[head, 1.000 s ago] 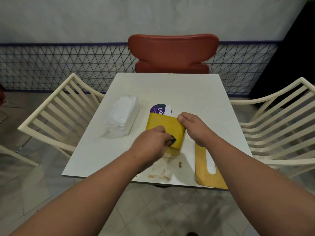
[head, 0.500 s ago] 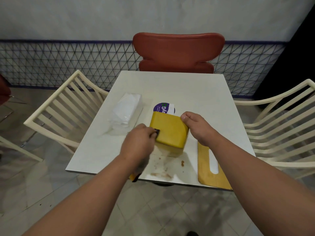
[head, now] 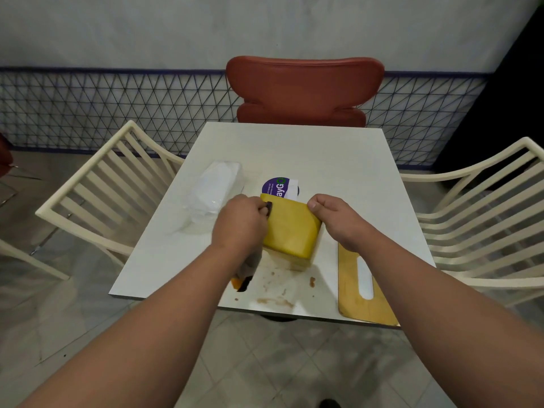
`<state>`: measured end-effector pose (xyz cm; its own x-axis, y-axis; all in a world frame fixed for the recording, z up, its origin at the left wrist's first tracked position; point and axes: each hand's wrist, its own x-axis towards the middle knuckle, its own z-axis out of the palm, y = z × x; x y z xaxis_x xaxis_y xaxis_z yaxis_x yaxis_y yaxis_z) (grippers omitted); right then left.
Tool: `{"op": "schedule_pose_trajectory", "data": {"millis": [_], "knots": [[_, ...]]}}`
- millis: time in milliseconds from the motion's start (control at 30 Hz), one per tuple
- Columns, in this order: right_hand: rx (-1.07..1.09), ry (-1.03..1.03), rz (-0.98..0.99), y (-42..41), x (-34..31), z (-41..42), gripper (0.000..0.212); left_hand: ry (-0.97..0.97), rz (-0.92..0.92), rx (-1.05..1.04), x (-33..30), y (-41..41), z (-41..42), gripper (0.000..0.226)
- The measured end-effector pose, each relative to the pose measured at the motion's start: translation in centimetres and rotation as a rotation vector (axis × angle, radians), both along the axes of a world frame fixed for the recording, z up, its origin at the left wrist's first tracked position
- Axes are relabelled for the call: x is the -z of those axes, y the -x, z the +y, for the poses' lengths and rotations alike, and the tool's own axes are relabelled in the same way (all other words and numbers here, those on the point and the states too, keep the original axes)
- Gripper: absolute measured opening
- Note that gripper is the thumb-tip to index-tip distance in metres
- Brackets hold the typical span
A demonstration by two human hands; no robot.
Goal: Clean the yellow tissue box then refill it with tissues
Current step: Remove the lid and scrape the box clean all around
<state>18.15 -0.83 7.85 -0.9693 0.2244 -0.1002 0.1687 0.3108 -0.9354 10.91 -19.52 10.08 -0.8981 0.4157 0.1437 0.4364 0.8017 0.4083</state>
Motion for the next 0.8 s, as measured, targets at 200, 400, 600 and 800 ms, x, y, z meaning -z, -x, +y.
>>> {"op": "schedule_pose_trajectory", "data": {"millis": [200,400,600,800], "knots": [[-0.117,-0.100,-0.102,1.3,-2.3,0.5,0.026,-0.135,-0.103,-0.075,-0.1,0.2,-1.5,0.023],[-0.207,-0.550,-0.172,4.7,-5.1,-3.3,0.033,-0.222,-0.198,-0.121,0.1,0.3,-1.9,0.020],[-0.154,-0.822,-0.245,6.9,-4.0,-7.1,0.031,-0.244,-0.240,-0.079,0.3,-0.2,-2.4,0.020],[-0.064,-0.606,-0.121,5.2,-4.4,-5.5,0.022,-0.312,-0.220,-0.182,0.5,0.4,-5.4,0.019]]}}
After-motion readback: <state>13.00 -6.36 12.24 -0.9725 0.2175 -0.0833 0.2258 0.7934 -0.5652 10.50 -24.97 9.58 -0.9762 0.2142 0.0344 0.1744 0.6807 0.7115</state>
